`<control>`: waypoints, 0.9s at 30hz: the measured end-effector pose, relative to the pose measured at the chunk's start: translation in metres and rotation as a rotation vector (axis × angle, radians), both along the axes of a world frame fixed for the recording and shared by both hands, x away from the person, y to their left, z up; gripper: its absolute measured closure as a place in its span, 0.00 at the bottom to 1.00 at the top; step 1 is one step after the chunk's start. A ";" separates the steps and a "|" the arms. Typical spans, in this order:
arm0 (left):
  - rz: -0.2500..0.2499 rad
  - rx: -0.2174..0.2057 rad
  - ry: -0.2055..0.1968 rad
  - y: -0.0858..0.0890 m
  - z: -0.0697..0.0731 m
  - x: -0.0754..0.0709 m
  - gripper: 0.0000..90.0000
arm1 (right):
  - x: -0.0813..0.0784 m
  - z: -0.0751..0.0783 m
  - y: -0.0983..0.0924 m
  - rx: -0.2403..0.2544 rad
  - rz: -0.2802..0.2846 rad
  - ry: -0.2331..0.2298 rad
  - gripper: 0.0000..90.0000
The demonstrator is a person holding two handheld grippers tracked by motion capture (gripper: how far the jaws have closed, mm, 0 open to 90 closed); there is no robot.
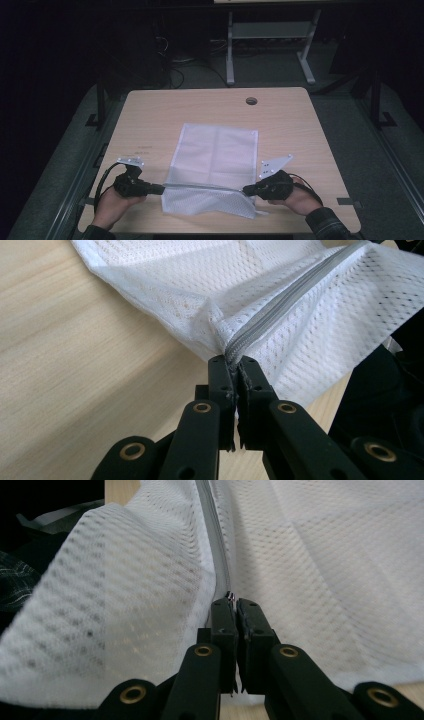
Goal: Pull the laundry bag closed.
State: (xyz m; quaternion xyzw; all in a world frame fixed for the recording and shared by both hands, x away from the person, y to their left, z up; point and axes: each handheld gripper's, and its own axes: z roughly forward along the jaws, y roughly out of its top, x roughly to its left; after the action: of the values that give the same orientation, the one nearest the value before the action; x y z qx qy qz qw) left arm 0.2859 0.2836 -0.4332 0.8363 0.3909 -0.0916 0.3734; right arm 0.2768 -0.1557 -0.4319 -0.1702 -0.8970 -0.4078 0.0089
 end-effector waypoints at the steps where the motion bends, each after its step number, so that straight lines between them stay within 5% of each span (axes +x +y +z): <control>1: -0.002 0.000 0.002 -0.001 0.000 0.000 0.96 | 0.000 0.000 -0.001 -0.002 -0.004 0.002 0.96; 10: -0.002 0.006 0.002 -0.001 0.000 0.000 0.96 | -0.001 -0.002 -0.007 -0.040 0.009 -0.011 0.96; 27: -0.042 -0.013 0.002 -0.013 -0.003 -0.001 0.95 | 0.016 -0.003 -0.024 -0.070 -0.066 -0.054 0.96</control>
State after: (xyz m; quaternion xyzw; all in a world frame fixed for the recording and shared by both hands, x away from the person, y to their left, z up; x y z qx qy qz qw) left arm 0.2849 0.2703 -0.4358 0.8417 0.3732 -0.1028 0.3766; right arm 0.2928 -0.1798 -0.4351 -0.1887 -0.9045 -0.3809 -0.0345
